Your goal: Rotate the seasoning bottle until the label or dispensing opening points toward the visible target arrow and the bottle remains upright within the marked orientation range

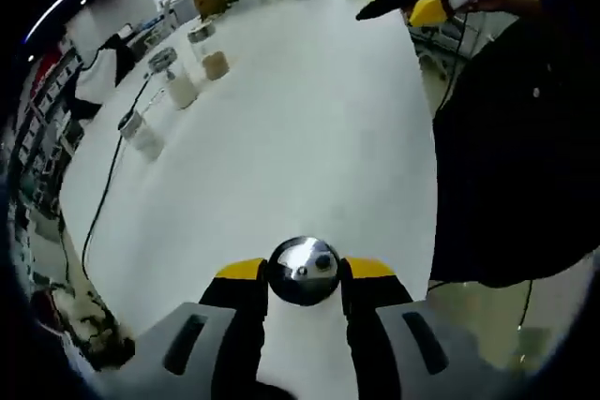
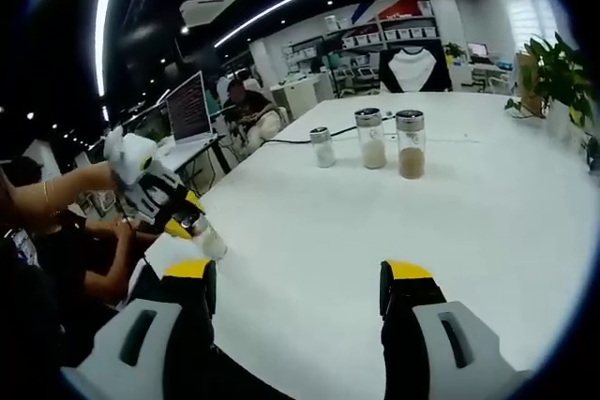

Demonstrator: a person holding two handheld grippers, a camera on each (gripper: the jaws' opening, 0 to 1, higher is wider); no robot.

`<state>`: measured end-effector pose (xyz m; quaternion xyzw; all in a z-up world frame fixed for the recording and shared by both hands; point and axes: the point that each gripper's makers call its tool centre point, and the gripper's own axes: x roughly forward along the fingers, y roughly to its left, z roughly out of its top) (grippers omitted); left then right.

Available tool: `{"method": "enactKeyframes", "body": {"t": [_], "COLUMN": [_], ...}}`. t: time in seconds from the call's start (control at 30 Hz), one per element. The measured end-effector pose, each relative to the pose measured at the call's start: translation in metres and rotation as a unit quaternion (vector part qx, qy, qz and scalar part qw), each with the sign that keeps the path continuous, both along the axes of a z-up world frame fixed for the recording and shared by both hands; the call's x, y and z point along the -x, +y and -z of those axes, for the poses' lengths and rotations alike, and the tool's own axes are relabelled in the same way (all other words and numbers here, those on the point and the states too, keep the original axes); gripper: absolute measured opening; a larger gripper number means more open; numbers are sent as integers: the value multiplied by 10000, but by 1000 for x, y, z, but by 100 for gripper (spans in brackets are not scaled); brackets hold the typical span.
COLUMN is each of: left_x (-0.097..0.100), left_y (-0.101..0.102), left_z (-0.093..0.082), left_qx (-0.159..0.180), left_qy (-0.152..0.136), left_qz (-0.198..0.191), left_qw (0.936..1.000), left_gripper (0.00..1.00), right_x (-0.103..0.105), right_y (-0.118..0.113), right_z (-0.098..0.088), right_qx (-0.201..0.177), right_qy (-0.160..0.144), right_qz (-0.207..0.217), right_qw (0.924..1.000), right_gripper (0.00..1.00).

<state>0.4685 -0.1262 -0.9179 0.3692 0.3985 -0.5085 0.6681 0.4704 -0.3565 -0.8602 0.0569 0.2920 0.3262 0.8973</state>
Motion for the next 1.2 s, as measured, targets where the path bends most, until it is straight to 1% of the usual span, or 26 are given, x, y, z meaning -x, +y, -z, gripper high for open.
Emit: {"method": "enactKeyframes", "body": {"t": [0.03, 0.07, 0.13, 0.2, 0.27, 0.3, 0.4, 0.47, 0.5, 0.57, 0.6, 0.67, 0.7, 0.73, 0.8, 0.83, 0.87, 0.9, 0.97, 1.0, 1.07, 1.1, 1.13, 1.17, 1.2], "left_x": [3, 5, 8, 13, 17, 18, 18, 17, 16, 16, 17, 15, 15, 15, 16, 17, 19, 22, 22, 20, 20, 18, 17, 15, 13], "left_y": [0, -3, -4, -4, -7, -8, -8, -8, -8, -7, -6, -4, -3, -5, -9, -9, -6, -7, -6, -6, -12, -12, -12, -13, -18], "left_z": [0, 1, 2, 4, 5, 6, 8, 9, 11, 14, 16, 15, 15, 11, 7, 5, 6, 7, 10, 11, 7, 6, 5, 3, -1], "left_qx": [-164, -189, -268, -305, -323, -314, -354, -372, -335, -260, -236, -231, -212, 32, 250, 360, 359, 373, 456, 511, 835, 887, 908, 992, 1234], "left_qy": [24, 61, 148, 299, 346, 377, 403, 403, 332, 290, 239, 26, 1, -39, -122, -189, -199, -235, -407, -444, -519, -586, -600, -682, -726], "left_qz": [289, 505, 811, 965, 1310, 1360, 1265, 1133, 1032, 811, 759, 497, 447, 126, -179, -442, -649, -654, -993, -1141, -1582, -1765, -1840, -2063, -2252], "left_qw": [9994, 9985, 9962, 9944, 9903, 9895, 9905, 9920, 9935, 9959, 9965, 9985, 9988, 9999, 9995, 9982, 9970, 9969, 9932, 9912, 9825, 9785, 9769, 9711, 9637], "left_gripper": [33, 33, 33, 33, 33, 33, 33, 34, 35, 36, 37, 40, 41, 42, 42, 42, 42, 42, 42, 42, 42, 43, 42, 42, 44], "right_x": [0, 1, 2, 3, 3, 3, 2, 2, 2, 1, 1, 2, 2, 3, 4, 4, 4, 4, 4, 4, 3, 3, 3, 2, 2], "right_y": [-1, -1, -2, -1, -1, -1, -1, -1, 0, 0, 0, 1, 1, 2, 3, 4, 6, 7, 11, 13, 16, 18, 19, 20, 21], "right_z": [0, 1, 1, 1, 1, 1, 1, 1, 1, 1, 1, 2, 2, 4, 6, 6, 6, 5, 4, 4, 3, 2, 1, 1, 1], "right_qx": [2, 11, 16, 21, 24, 23, 9, 12, 8, -9, -19, -56, -62, -76, -82, -98, -138, -192, -264, -273, -271, -279, -287, -293, -300], "right_qy": [0, 6, 18, 21, 12, 21, 33, 28, 25, 39, 47, 81, 86, 114, 148, 167, 195, 207, 240, 239, 219, 208, 206, 207, 201], "right_qz": [2, 1, -3, -23, -26, -23, -8, -5, 2, 30, 34, 24, 22, 17, 1, -7, -3, -3, -22, -41, -85, -98, -108, -113, -119], "right_qw": [10000, 10000, 10000, 10000, 10000, 10000, 10000, 10000, 10000, 10000, 10000, 9999, 9999, 9999, 9999, 9998, 9997, 9996, 9994, 9993, 9994, 9993, 9993, 9993, 9993], "right_gripper": [71, 71, 71, 71, 71, 71, 71, 71, 71, 71, 71, 71, 71, 71, 71, 71, 71, 71, 71, 71, 71, 71, 71, 71, 71]}}
